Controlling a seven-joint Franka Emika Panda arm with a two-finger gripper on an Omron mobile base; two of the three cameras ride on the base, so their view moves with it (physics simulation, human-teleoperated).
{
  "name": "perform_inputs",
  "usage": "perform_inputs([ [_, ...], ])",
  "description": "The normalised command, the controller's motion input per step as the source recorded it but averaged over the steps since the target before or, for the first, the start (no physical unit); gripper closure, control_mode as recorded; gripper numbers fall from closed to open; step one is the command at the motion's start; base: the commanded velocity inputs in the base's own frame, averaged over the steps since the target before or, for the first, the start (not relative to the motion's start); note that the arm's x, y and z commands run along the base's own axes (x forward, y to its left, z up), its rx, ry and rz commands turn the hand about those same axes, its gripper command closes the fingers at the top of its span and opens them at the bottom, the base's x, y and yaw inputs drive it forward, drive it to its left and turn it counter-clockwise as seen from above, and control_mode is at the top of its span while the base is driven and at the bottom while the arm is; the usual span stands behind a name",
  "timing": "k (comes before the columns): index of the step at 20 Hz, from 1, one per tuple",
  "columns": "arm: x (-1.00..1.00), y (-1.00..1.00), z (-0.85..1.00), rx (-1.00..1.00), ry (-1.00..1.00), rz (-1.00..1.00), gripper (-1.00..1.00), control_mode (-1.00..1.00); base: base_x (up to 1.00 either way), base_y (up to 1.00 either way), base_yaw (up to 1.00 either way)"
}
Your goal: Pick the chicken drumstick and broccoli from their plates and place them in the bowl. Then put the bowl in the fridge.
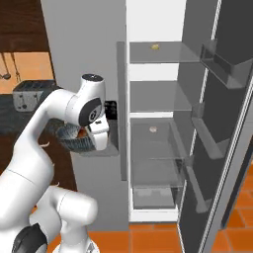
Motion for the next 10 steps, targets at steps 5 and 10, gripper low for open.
perform_inputs([
  [5,0.00,0.00,0.00,0.00,0.00,0.00,1.00,1.00,0.33,-0.14,-0.67],
  [10,0.00,0.00,0.00,0.00,0.00,0.00,1.00,1.00,0.94,-0.25,-0.06],
])
